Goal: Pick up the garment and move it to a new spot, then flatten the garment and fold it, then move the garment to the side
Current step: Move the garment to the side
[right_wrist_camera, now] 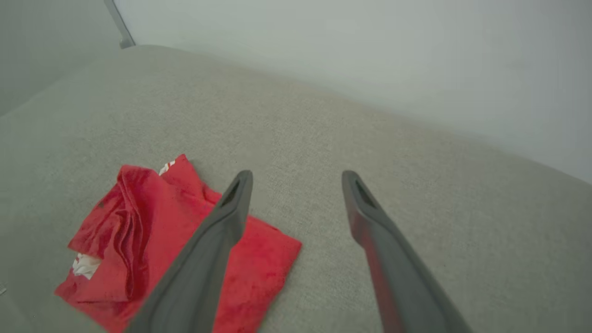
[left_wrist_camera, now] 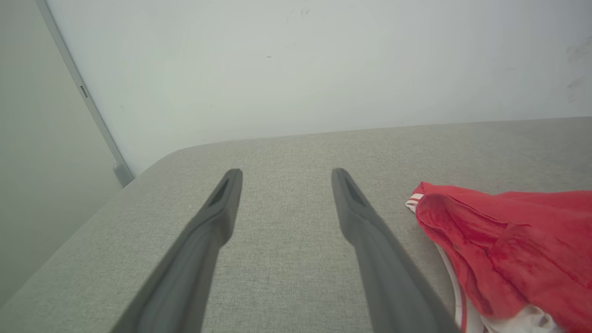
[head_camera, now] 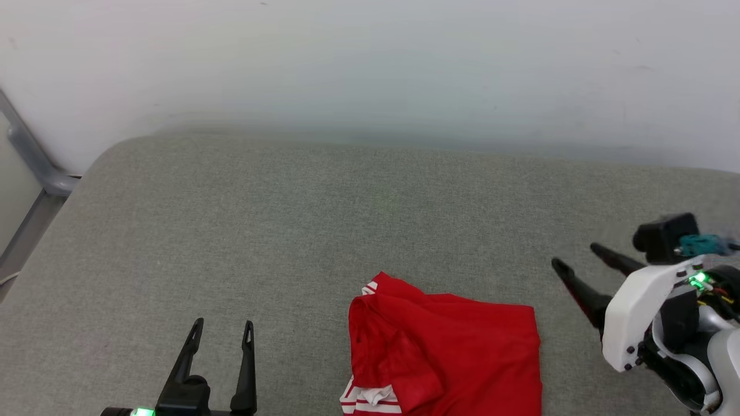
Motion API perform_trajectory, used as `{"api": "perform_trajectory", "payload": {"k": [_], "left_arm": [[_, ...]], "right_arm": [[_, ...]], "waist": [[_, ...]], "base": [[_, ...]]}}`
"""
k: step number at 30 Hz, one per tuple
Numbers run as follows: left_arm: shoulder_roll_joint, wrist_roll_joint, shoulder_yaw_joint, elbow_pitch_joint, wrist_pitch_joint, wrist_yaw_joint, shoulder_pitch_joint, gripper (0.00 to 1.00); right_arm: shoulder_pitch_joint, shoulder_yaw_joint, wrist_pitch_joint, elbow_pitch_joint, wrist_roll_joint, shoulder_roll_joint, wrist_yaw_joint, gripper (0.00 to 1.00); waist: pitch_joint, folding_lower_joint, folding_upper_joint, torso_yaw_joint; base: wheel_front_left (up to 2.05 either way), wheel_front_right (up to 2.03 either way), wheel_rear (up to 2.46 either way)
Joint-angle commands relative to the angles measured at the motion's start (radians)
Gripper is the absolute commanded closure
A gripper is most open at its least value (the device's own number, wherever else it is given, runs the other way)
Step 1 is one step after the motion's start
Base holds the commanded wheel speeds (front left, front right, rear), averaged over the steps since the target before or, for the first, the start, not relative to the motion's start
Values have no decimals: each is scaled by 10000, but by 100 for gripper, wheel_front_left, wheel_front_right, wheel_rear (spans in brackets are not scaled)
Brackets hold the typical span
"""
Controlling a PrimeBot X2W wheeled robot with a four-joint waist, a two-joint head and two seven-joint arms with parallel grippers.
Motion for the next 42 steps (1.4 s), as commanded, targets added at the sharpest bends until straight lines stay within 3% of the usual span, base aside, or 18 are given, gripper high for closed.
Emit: {"api": "perform_trajectory", "payload": {"k": [1,6,12,23,32,33,34,35,42], "left_arm": [[-9,-14,-37,7,-21,-12,-132,0],[-67,-21,-87,-6,-21,-34,-201,0],[-131,-30,-154,-27,-21,-65,-430,0],[-243,-55,-272,-28,-21,-130,-1026,0],[-282,-46,-249,79,-21,-159,-1267,0],[-279,-47,-233,90,-21,-162,-1263,0],[-274,-48,-219,100,-21,-164,-1252,0],[-269,-49,-206,103,-21,-168,-1236,0],[-276,-3,-170,131,-21,-146,-1111,0]], "right_arm": [[-86,244,646,90,272,-220,-10,0],[92,917,3038,333,1494,-769,-10,0],[288,1325,4515,703,2468,-957,-10,0],[-25,1985,4504,1853,2860,-761,-10,0],[289,3387,3910,2820,3223,-700,-9,0],[265,3519,3792,2829,3287,-725,-7,6],[242,3613,3624,2822,3330,-757,-7,87],[226,3690,3469,2818,3387,-793,-6,100],[-327,4022,2487,2666,3545,-1219,-7,100]], "waist": [[25,-1,0,45],[161,-1,0,225],[544,-1,0,506],[1627,-1,0,955],[1905,-1,0,1061],[1896,-1,0,1056],[1885,-1,0,1048],[1875,-1,0,1040],[1792,-1,0,966]], "base": [[0,0,0],[0,0,0],[0,0,0],[0,0,0],[0,0,0],[0,0,0],[0,0,0],[0,0,0],[0,0,0]]}}
